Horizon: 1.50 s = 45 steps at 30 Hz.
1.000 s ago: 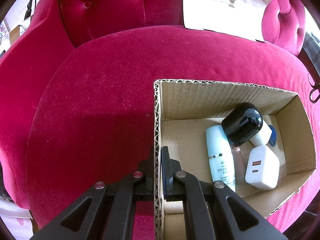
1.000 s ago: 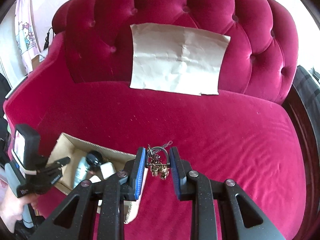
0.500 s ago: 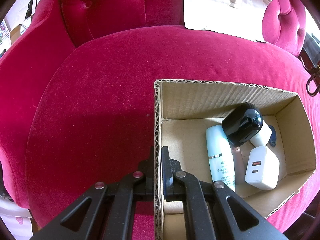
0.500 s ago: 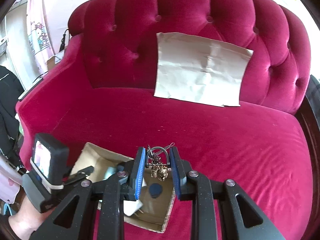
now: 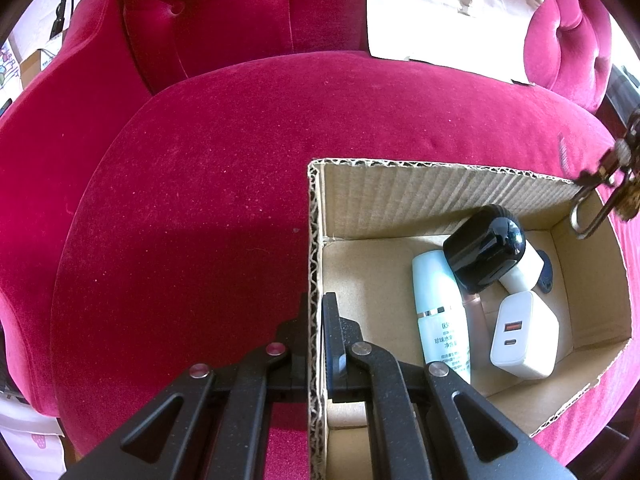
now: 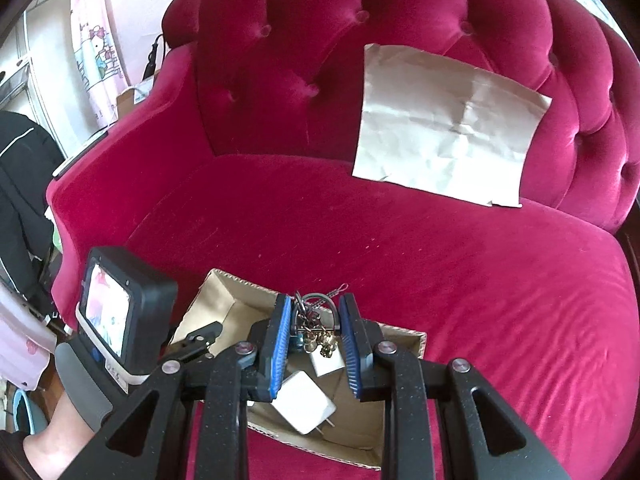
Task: Organize rigid objects
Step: 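Carry the bunch of keys over the box with the right tool, then open the right tool to drop the keys into the box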
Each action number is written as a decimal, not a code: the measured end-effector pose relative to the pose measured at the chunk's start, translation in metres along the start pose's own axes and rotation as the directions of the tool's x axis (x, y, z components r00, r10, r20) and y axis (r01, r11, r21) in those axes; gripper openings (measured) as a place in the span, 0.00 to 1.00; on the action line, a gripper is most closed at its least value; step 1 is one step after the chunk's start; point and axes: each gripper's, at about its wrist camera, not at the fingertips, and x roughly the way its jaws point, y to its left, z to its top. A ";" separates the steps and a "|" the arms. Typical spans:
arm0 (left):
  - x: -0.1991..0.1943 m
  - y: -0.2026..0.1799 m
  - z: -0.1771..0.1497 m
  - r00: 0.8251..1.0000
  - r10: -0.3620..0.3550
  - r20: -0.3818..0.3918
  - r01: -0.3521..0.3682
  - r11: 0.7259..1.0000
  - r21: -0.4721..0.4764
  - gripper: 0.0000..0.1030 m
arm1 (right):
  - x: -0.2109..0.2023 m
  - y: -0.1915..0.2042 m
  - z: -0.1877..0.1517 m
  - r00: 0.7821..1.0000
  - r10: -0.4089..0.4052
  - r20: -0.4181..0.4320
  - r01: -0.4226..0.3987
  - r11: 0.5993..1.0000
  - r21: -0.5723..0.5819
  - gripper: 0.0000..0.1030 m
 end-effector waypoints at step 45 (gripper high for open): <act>-0.001 -0.001 0.000 1.000 -0.001 0.000 0.001 1.000 0.003 0.04 | 0.063 0.011 -0.026 0.990 0.014 -0.139 -0.011 1.000 0.023 0.89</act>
